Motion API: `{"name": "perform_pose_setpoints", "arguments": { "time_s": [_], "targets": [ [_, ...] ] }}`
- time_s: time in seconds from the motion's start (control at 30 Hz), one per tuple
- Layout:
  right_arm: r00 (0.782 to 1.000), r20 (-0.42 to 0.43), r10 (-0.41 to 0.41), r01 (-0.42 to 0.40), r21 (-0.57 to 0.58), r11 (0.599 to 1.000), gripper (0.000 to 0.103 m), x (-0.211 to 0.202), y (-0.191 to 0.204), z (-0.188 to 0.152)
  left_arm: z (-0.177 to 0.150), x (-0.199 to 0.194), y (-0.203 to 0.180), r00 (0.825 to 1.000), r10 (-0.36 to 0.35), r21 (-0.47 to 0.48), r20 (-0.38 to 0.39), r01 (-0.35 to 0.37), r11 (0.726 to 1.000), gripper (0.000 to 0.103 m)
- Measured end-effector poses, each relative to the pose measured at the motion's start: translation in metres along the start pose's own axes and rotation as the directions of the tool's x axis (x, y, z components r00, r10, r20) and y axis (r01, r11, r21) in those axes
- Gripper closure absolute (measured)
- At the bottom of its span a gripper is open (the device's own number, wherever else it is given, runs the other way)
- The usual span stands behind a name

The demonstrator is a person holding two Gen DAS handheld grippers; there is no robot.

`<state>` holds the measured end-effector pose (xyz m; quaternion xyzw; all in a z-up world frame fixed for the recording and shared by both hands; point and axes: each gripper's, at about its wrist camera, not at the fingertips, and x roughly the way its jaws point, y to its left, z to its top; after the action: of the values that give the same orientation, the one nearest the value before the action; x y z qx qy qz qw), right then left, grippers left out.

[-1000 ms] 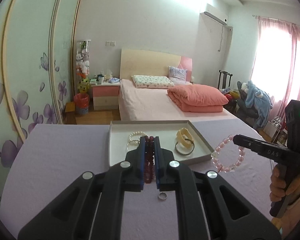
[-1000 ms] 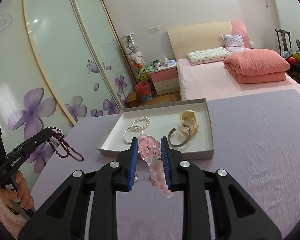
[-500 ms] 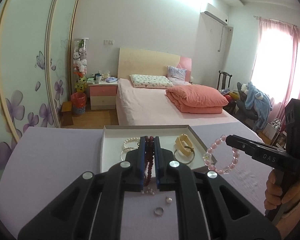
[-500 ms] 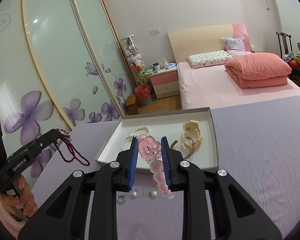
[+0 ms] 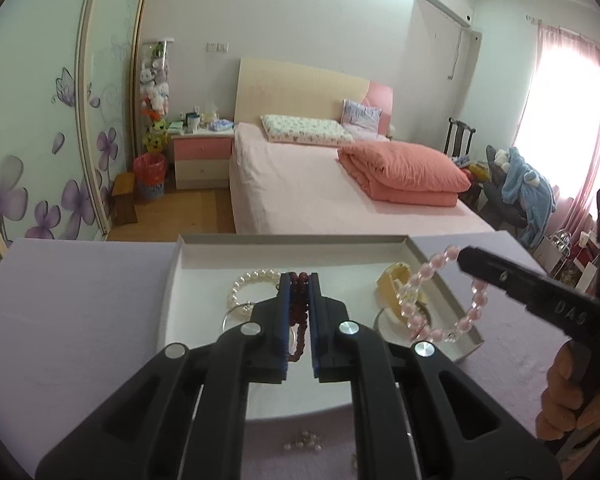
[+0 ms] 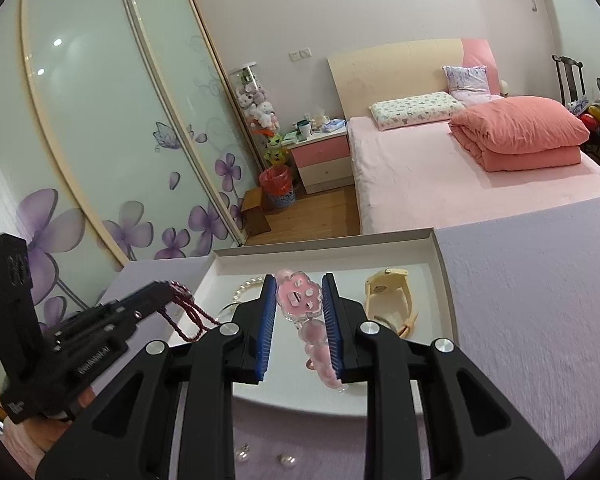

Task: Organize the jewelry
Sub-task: 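Lower both bracelets into the white tray and open both tools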

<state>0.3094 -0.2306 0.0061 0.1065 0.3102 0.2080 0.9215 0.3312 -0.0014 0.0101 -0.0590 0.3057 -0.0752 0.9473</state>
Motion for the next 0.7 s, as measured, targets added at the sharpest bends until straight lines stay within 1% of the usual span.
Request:
{"name": "perform_pose_setpoints", "arguments": {
  "time_s": [0.23, 0.3, 0.37, 0.4, 0.43, 0.5, 0.57, 0.7],
  "targets": [
    [1.0, -0.004, -0.015, 0.015, 0.0, 1.0, 0.079, 0.01, -0.004, 0.0, -0.006, 0.037, 0.006, 0.999, -0.019, -0.034, -0.05, 0.017, 0.999, 0.093],
    [1.0, -0.004, -0.019, 0.019, 0.003, 1.0, 0.079, 0.012, -0.004, 0.0, -0.006, 0.04, 0.009, 0.998, -0.008, -0.04, -0.055, 0.006, 0.999, 0.092],
    [1.0, -0.002, -0.023, 0.023, 0.0, 1.0, 0.079, 0.011, -0.004, 0.0, -0.007, 0.038, 0.013, 0.999, -0.008, -0.054, -0.053, 0.005, 0.999, 0.073],
    [1.0, -0.002, -0.024, 0.024, 0.0, 1.0, 0.079, 0.012, -0.004, 0.0, -0.007, 0.034, 0.016, 0.999, 0.002, -0.063, -0.046, -0.005, 0.998, 0.056],
    [1.0, -0.002, -0.024, 0.024, -0.001, 1.0, 0.079, 0.013, -0.004, 0.0, -0.008, 0.028, 0.02, 0.999, 0.015, -0.072, -0.03, -0.017, 0.997, 0.053],
    [1.0, -0.007, -0.024, 0.024, -0.002, 1.0, 0.079, 0.014, -0.004, -0.001, -0.01, 0.017, 0.027, 0.999, 0.028, -0.081, -0.018, -0.03, 0.996, 0.052],
    [1.0, -0.017, -0.023, 0.023, -0.005, 1.0, 0.079, 0.017, -0.002, -0.003, -0.013, 0.005, 0.035, 0.999, 0.05, -0.094, -0.006, -0.051, 0.994, 0.046],
    [1.0, -0.026, -0.002, 0.003, 0.01, 1.0, 0.079, 0.026, 0.004, -0.002, -0.019, -0.016, 0.045, 0.995, 0.093, -0.086, 0.021, -0.091, 0.992, 0.039]
  ]
}}
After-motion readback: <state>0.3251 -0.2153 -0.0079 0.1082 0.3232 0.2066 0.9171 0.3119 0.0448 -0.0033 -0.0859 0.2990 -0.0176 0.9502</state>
